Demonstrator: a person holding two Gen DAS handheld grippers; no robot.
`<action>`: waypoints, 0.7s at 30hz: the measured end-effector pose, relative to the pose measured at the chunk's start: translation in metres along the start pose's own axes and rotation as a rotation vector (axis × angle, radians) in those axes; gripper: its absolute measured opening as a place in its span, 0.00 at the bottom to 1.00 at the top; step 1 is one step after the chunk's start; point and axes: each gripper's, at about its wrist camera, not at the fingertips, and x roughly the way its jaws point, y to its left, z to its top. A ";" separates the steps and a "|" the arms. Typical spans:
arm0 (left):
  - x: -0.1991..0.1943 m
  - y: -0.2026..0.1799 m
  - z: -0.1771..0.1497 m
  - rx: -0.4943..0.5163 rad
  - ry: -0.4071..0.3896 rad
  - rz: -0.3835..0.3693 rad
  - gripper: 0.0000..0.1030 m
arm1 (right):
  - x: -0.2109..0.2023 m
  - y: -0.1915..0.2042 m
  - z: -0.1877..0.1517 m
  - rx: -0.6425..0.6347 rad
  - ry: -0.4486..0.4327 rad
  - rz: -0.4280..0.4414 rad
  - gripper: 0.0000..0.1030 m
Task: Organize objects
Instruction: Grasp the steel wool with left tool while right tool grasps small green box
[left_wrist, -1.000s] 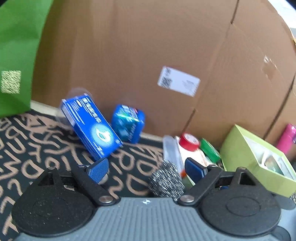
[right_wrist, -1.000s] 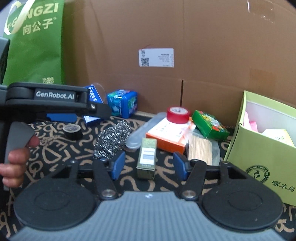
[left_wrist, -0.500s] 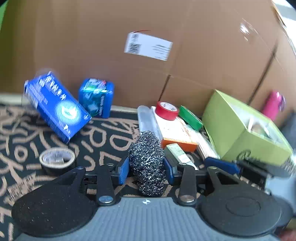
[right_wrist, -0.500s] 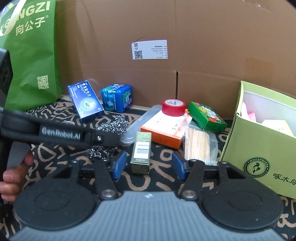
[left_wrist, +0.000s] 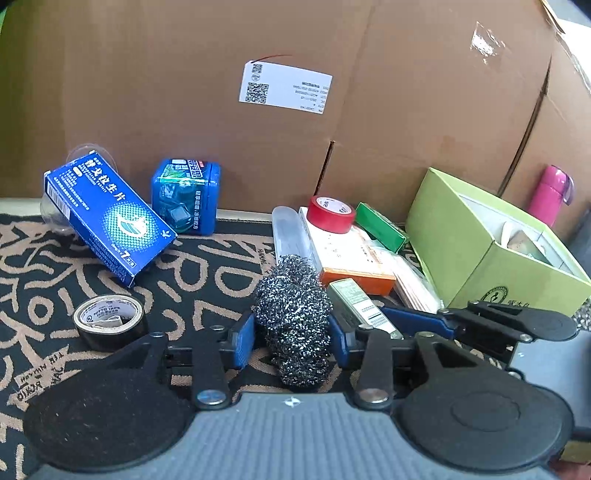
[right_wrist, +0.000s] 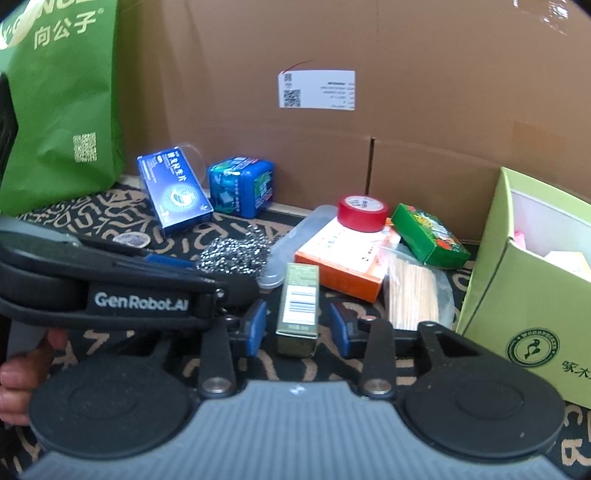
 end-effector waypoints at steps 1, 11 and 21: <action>0.000 -0.001 -0.001 0.003 -0.005 0.005 0.44 | 0.000 0.001 0.000 -0.004 0.002 -0.001 0.32; 0.001 0.000 -0.004 -0.003 -0.013 0.009 0.39 | -0.004 -0.003 -0.003 0.017 -0.008 0.007 0.22; -0.019 0.002 0.000 -0.025 -0.114 0.002 0.39 | -0.024 -0.007 0.000 0.002 -0.101 -0.007 0.22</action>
